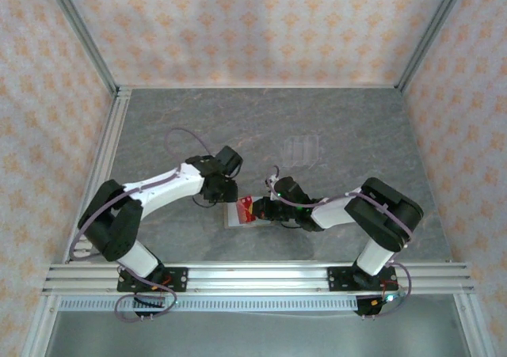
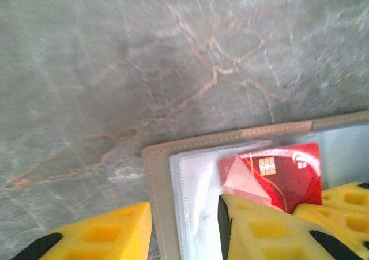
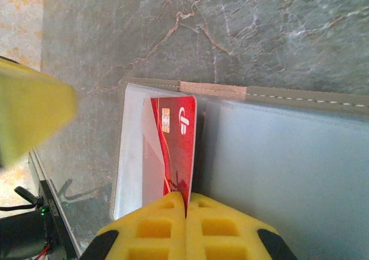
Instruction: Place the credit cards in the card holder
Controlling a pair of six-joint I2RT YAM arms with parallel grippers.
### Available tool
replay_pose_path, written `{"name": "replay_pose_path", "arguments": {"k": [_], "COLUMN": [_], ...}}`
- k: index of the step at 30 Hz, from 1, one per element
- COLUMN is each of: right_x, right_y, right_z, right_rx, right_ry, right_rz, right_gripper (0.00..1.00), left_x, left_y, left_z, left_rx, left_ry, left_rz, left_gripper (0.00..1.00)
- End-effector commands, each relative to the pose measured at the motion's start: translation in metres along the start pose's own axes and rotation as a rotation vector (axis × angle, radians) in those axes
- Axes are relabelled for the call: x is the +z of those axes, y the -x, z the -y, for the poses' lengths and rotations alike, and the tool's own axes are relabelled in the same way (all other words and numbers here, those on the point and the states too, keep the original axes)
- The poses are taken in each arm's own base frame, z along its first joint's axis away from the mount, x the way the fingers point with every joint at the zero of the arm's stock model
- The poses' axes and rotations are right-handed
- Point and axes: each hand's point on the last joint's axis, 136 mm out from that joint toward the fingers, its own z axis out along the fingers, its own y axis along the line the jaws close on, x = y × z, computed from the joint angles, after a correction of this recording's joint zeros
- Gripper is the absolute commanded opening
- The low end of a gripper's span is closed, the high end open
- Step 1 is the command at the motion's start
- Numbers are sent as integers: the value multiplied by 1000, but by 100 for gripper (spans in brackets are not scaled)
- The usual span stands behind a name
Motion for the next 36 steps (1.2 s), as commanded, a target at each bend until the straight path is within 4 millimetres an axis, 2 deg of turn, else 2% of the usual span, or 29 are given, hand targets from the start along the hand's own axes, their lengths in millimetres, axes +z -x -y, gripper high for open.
{"name": "replay_pose_path", "arguments": {"k": [1,5,12,20,26,30,36], "right_x": [4,5,8,14,16,17,22], "right_y": [-19,-19,-21,-19,-17,-12,-17], "right_z": [21,22,27,26,23,21,15], "right_rx": [31,53,112,114,110,124,124], "right_ry": [-82,-89,-102,-131,-141,-135,-110], "right_rz": [-70,-73,-68,-75,-63,-31,-28], "right_gripper": [0,0,0,0,0,0,0], "left_x": [-5,7,27,55,65,67,66], "left_y": [-7,-14,-25,-49,-56,-58,-60], "left_z": [-1,0,-11,-33,-29,-22,-20], "left_rx": [13,11,18,0,12,17,17], "left_ry": [-5,-14,26,75,73,61,59], "left_rz": [-35,-69,-105,-142,-158,-160,-158], "left_gripper": [31,19,8,7,6,6,6]}}
